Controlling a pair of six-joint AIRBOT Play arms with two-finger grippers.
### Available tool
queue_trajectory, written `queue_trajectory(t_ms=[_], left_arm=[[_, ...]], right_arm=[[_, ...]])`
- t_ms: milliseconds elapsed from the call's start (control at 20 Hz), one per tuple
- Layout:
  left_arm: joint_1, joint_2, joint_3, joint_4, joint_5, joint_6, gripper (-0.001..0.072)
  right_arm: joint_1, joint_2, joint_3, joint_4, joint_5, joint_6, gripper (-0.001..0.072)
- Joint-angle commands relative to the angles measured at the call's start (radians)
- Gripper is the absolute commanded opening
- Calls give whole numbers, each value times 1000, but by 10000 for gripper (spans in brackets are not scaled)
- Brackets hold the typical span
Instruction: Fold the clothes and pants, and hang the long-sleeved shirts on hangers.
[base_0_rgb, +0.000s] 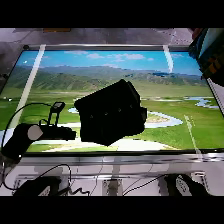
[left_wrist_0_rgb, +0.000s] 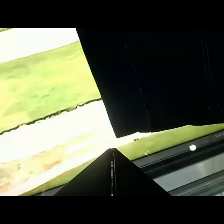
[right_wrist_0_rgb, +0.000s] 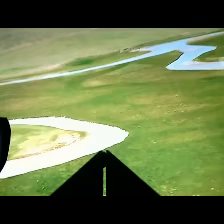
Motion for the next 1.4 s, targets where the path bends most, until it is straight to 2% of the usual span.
queue_trajectory(t_ms=[0, 50, 100, 200, 250, 400, 550, 750, 950, 1150, 1200, 1300, 1350], left_arm=[[56, -83, -5, -161, -37, 116, 7], [95, -98, -5, -225, -60, 166, 9], [148, -108, -5, -281, -74, 206, 89], [256, -112, -11, -332, -77, 204, 498], [299, -112, -14, -327, -92, 205, 525], [352, -112, -75, -328, -105, 215, 524], [343, -112, -190, -467, -94, 304, 530], [325, -112, -303, -601, 9, 356, 551], [214, -112, -308, -612, 158, 344, 552], [129, -112, -308, -615, 332, 266, 546], [114, -112, -308, -631, 352, 258, 537], [87, -125, -308, -661, 356, 259, 467], [69, -141, -308, -660, 356, 259, 467]], right_arm=[[1, -147, 0, 160, 53, -98, 9], [1, -180, 0, 231, 53, -141, 8], [1, -204, 0, 285, 53, -177, 8], [1, -225, 0, 335, 55, -233, 9], [1, -224, -5, 335, 49, -247, 9], [1, -224, -17, 349, 47, -312, 9], [1, -225, -95, 482, 45, -413, 9], [1, -224, -180, 501, 50, -412, 9], [1, -224, -188, 501, 53, -411, 9], [1, -224, -188, 501, 76, -411, 9], [1, -224, -188, 501, 78, -411, 9], [1, -224, -188, 501, 78, -411, 9], [1, -224, -188, 501, 78, -411, 10]])
